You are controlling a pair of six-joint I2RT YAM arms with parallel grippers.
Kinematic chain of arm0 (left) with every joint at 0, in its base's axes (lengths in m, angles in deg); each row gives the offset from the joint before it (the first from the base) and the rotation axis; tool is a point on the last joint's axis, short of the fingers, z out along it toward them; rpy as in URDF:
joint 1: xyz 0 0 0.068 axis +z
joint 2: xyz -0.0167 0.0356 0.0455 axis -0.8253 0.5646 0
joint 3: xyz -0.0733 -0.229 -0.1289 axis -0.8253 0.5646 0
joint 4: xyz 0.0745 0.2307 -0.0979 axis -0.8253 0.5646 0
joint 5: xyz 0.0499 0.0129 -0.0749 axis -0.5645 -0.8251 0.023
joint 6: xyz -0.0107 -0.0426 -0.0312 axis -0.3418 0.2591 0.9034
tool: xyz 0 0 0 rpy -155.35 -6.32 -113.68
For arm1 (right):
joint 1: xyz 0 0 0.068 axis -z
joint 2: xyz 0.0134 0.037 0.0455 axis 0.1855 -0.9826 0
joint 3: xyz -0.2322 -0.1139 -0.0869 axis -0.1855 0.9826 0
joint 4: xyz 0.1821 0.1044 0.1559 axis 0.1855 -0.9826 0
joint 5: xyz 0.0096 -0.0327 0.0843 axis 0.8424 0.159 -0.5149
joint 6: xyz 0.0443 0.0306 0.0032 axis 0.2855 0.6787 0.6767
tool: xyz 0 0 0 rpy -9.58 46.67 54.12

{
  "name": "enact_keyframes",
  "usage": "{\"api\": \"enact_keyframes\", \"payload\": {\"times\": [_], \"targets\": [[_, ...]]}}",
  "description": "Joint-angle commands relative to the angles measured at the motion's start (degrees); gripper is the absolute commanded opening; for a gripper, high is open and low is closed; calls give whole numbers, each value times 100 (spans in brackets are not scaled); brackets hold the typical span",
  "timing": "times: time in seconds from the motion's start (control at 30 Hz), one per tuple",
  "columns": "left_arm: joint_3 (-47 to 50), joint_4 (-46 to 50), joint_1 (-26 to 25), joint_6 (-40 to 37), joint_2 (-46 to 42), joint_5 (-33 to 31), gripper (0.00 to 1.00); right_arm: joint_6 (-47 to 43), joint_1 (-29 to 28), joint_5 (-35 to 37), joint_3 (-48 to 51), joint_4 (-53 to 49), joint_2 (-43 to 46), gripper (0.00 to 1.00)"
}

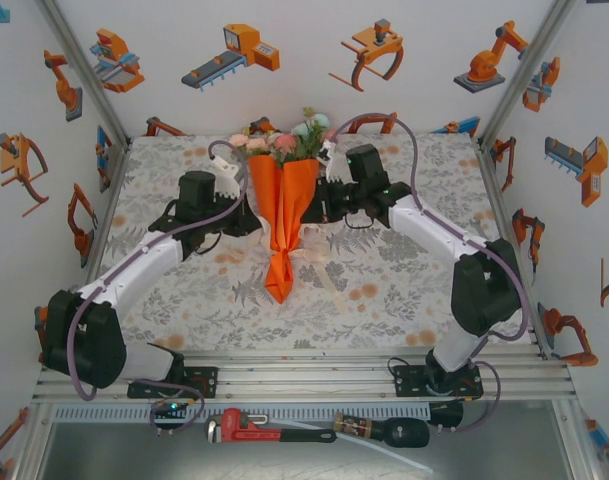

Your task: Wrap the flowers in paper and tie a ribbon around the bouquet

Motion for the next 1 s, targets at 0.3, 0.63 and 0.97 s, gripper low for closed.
{"api": "enact_keyframes", "payload": {"times": [0.3, 0.63, 0.97], "targets": [[12, -490, -433, -843, -161, 120, 16, 564, -36, 320, -308, 208, -236, 0], [731, -1430, -573, -727, -671, 500, 16, 1345, -460, 823, -1857, 105, -1600, 0], [793, -1686, -634, -762, -619, 494, 15, 1764, -783, 494, -2591, 108, -1792, 58]]}}
